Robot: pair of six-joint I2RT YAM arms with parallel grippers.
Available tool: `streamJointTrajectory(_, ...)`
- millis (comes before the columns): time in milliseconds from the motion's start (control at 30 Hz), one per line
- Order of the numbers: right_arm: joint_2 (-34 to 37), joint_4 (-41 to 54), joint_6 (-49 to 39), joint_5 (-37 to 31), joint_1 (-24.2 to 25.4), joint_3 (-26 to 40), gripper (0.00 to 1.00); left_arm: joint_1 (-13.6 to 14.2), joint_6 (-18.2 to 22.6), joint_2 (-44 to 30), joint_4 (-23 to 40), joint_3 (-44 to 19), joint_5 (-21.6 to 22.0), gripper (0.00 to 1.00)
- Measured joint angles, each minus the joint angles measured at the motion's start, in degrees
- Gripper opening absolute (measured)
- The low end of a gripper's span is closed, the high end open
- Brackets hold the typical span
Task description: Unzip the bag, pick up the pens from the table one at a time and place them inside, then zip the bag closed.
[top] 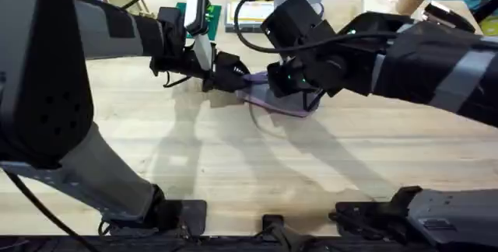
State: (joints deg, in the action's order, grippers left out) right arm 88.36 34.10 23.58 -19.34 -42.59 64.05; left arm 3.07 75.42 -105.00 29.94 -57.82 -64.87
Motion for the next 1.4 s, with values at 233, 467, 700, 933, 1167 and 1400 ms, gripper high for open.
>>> streamJointTrajectory(233, -0.1, 0.0, 0.0, -1.0, 0.0, 0.0, 0.033, 0.0, 0.0, 0.0, 0.0, 0.0, 0.0, 0.042)
streamJointTrajectory(467, -3.8, 0.5, -1.9, -3.0, -0.3, 0.0, 0.033, 0.0, 0.0, 0.0, -0.1, 0.0, -0.1, 0.042)
streamJointTrajectory(700, -6.8, 5.0, -4.6, -2.9, -0.1, 0.0, 0.033, 0.0, 0.0, 0.0, -0.1, 0.0, -0.6, 0.042)
streamJointTrajectory(933, -6.9, 12.1, -5.4, -3.2, 3.5, 0.0, 0.033, 0.0, 0.0, 0.0, 0.0, 0.0, -0.5, 0.042)
streamJointTrajectory(1167, -6.9, 16.9, -5.5, -3.1, 9.9, 0.0, 0.033, 0.0, 0.0, 0.0, 0.0, 0.0, -0.5, 0.042)
streamJointTrajectory(1400, -6.9, 19.3, -5.5, -0.9, 16.4, 0.0, 0.033, 0.2, 0.0, 0.0, 0.1, 0.0, -0.7, 0.042)
